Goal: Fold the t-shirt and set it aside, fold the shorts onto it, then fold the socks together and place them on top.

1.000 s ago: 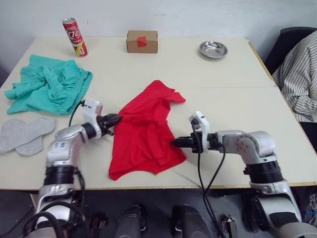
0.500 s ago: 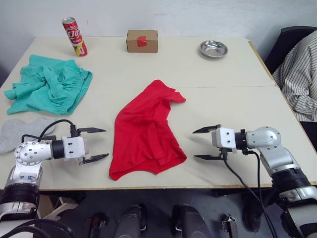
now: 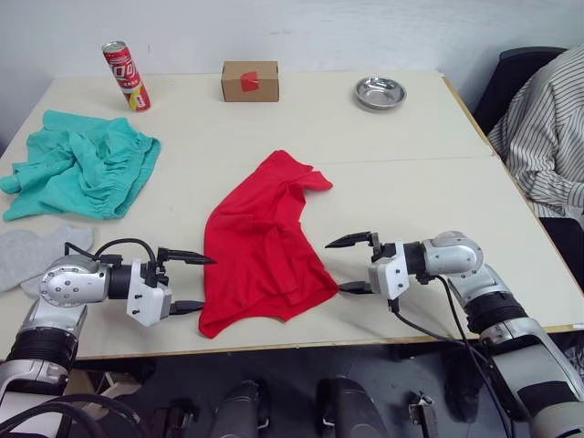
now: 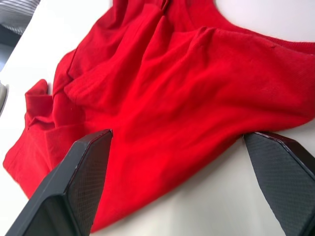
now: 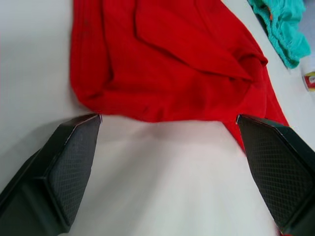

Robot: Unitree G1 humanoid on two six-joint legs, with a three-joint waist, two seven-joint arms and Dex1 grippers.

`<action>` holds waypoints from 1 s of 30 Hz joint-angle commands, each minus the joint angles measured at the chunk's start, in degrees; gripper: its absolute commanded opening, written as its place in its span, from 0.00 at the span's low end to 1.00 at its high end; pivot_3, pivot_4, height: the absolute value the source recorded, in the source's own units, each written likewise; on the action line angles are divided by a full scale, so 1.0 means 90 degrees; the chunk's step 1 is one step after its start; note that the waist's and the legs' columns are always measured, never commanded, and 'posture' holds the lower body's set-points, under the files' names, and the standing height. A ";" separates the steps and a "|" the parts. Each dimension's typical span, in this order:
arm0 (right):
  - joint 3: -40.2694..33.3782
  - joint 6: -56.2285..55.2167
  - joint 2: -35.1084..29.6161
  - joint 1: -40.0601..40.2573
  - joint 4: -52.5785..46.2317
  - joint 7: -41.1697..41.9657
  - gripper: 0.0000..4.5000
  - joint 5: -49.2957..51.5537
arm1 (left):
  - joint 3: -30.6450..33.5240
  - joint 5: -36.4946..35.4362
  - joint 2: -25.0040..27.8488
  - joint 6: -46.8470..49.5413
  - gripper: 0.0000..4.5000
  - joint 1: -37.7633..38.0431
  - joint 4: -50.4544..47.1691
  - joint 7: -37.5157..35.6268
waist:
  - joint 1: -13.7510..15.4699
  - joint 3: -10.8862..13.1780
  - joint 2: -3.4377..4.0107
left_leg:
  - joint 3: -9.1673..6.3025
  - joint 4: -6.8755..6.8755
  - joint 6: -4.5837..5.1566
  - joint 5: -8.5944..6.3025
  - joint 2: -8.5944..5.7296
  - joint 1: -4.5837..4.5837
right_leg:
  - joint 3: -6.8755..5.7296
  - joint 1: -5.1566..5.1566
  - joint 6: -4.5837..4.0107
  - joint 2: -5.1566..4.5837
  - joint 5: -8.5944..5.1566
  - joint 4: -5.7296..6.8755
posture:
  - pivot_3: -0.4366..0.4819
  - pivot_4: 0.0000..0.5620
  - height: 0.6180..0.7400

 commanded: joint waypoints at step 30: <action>0.0182 0.1938 -0.0582 0.0845 -0.1945 -0.0117 0.01 0.0494 | -0.0374 -0.0701 -0.0043 0.1697 0.01 0.0829 -0.0858 0.0101 | 0.0113 -0.0018 0.0045 | -0.0003 0.0010 0.0005 -0.0012 -0.0001 0.0001 | 0.0000 -0.0006 -0.0014 -0.0017 -0.0008 0.0017 | 0.48 0.27 1.00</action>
